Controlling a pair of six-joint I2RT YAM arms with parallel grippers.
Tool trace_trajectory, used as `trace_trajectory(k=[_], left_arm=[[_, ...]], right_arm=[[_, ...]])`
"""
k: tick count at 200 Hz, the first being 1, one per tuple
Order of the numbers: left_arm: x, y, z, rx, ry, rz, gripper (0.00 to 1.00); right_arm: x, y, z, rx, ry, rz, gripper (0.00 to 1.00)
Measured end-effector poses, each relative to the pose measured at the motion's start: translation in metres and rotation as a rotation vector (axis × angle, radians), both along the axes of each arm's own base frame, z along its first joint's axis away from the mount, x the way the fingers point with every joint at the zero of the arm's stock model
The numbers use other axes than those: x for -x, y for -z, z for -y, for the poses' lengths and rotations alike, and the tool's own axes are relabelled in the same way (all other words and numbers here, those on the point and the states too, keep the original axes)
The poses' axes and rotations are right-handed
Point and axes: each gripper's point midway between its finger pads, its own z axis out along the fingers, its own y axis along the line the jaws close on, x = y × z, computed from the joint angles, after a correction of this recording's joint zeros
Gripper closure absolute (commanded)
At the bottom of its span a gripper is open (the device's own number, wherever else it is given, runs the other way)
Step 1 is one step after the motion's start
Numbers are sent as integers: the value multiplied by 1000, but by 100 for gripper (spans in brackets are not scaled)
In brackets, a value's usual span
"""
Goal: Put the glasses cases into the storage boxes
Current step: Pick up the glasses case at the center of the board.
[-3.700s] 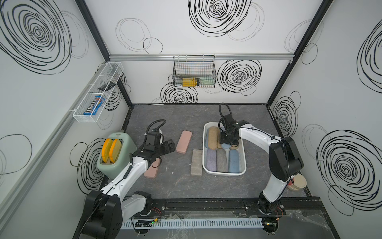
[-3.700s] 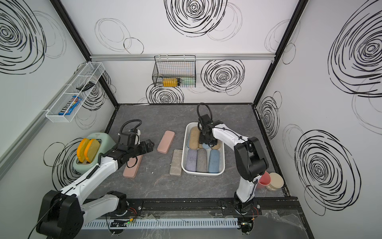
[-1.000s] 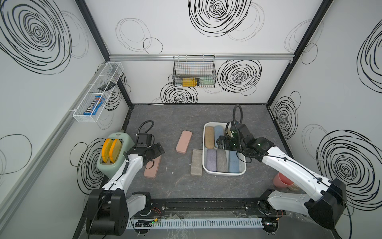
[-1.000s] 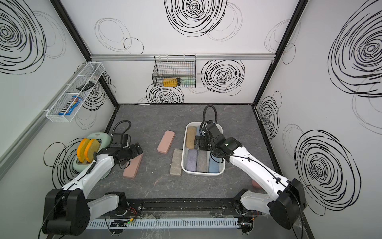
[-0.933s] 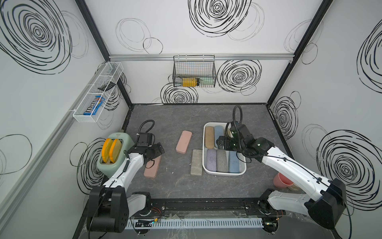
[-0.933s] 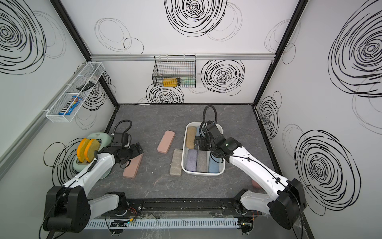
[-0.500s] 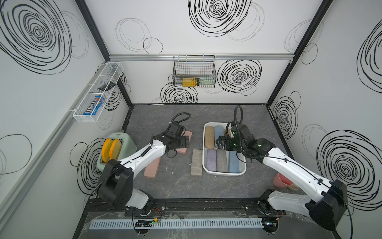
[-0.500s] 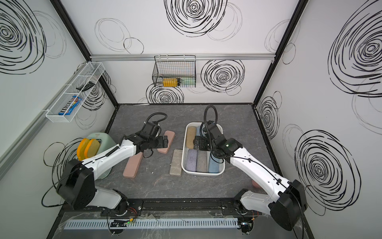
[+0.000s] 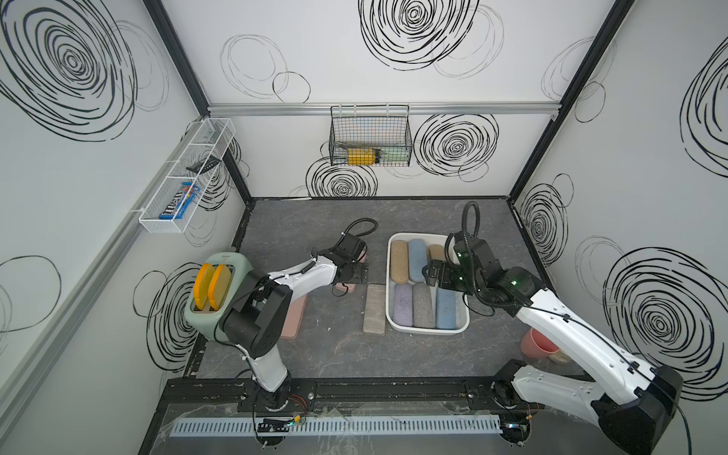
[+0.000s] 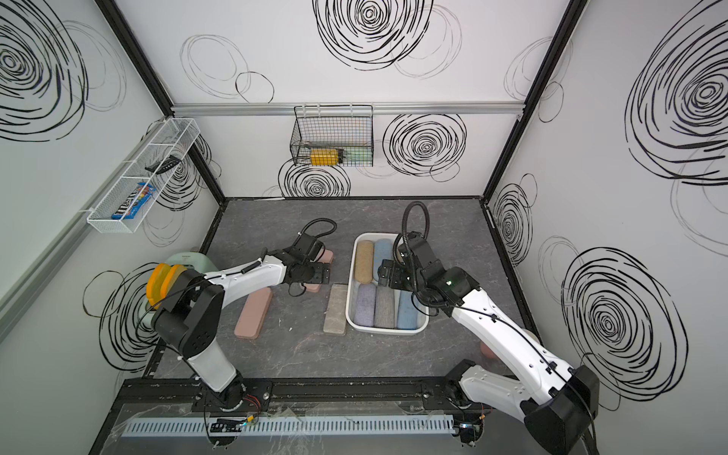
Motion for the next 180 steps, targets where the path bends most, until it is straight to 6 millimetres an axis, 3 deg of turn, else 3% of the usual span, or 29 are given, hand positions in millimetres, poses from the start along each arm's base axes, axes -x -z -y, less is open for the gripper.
trace_trajectory(k=[43,136,180], left_arm=[[-3,18,-5,-8,-6,-38,0],[-11,22,-14,8,-23,-48,22],[-11,25,-14,21,-25,-59,12]], right_arm=[[5,-1,6,-5,15,-16,2],[3,-7,5,-25,21,-33,1],[1,-6,15,-28,49,-50,1]])
